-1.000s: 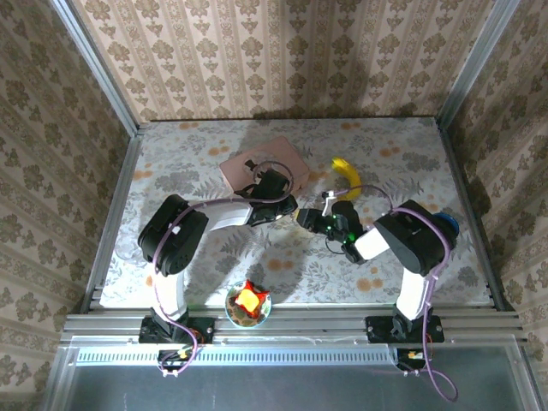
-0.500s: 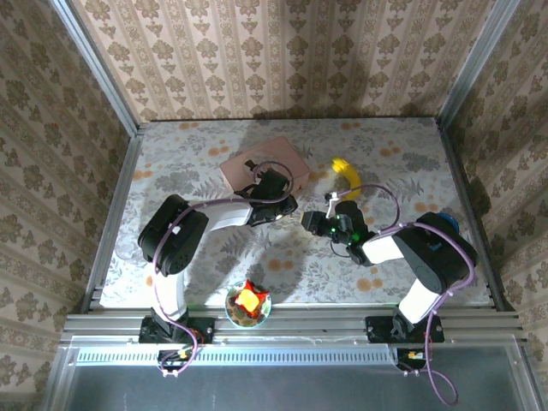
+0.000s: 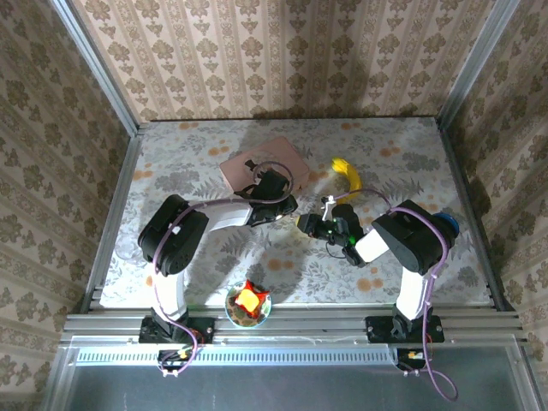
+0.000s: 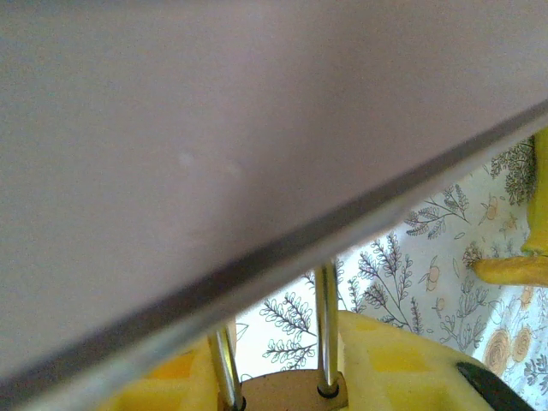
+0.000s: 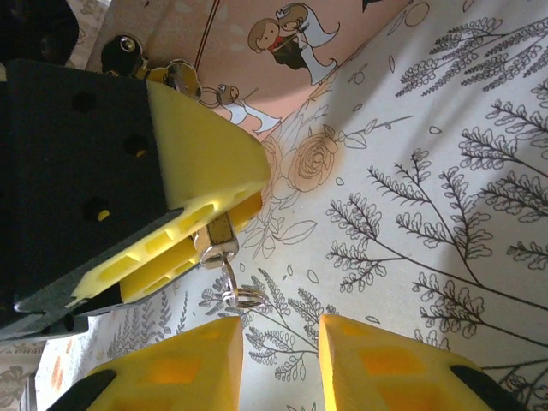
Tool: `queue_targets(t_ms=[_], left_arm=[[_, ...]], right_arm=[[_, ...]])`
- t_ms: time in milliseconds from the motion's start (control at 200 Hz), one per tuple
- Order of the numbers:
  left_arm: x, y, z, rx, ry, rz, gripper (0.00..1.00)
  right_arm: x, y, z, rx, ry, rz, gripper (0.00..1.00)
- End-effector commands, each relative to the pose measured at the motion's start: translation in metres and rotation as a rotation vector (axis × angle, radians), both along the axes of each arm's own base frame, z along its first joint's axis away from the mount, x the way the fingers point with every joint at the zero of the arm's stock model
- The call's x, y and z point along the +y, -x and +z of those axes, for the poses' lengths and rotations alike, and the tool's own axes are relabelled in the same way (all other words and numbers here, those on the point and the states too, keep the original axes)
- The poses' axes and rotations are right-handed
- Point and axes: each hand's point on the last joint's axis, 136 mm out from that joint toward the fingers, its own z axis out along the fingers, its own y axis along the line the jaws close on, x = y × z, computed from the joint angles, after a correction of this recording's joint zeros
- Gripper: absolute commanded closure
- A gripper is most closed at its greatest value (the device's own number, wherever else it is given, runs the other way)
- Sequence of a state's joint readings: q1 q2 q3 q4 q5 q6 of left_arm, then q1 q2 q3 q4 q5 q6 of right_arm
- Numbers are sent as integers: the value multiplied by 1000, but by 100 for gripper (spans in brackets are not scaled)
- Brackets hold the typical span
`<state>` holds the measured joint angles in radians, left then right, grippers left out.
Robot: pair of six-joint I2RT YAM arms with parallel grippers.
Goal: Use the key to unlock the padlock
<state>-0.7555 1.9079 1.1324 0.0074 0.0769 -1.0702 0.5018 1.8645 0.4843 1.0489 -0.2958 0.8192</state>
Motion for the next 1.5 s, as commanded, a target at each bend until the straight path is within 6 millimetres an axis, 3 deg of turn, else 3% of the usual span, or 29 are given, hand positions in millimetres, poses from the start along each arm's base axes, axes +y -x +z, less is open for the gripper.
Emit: queue_targets(t_ms=[0, 295, 545, 945, 1135, 1360, 1495], left_arm=[[-8, 17, -1, 45, 30, -50, 100], [-10, 18, -1, 48, 36, -57, 100], [-9, 18, -1, 47, 34, -56, 100], [-11, 16, 2, 41, 39, -56, 100], [-12, 15, 4, 39, 39, -58, 100], [-13, 15, 4, 43, 41, -61, 100], [-14, 17, 2, 49, 41, -66, 100]], right_arm=[[10, -8, 11, -37, -30, 13, 69], [17, -18, 10, -39, -31, 24, 70], [18, -20, 8, -34, -33, 22, 76], [14, -8, 4, -12, -43, 23, 78], [14, -4, 1, -1, -46, 26, 73], [15, -6, 5, -19, -52, 27, 89], [19, -11, 14, -43, -75, 29, 90]])
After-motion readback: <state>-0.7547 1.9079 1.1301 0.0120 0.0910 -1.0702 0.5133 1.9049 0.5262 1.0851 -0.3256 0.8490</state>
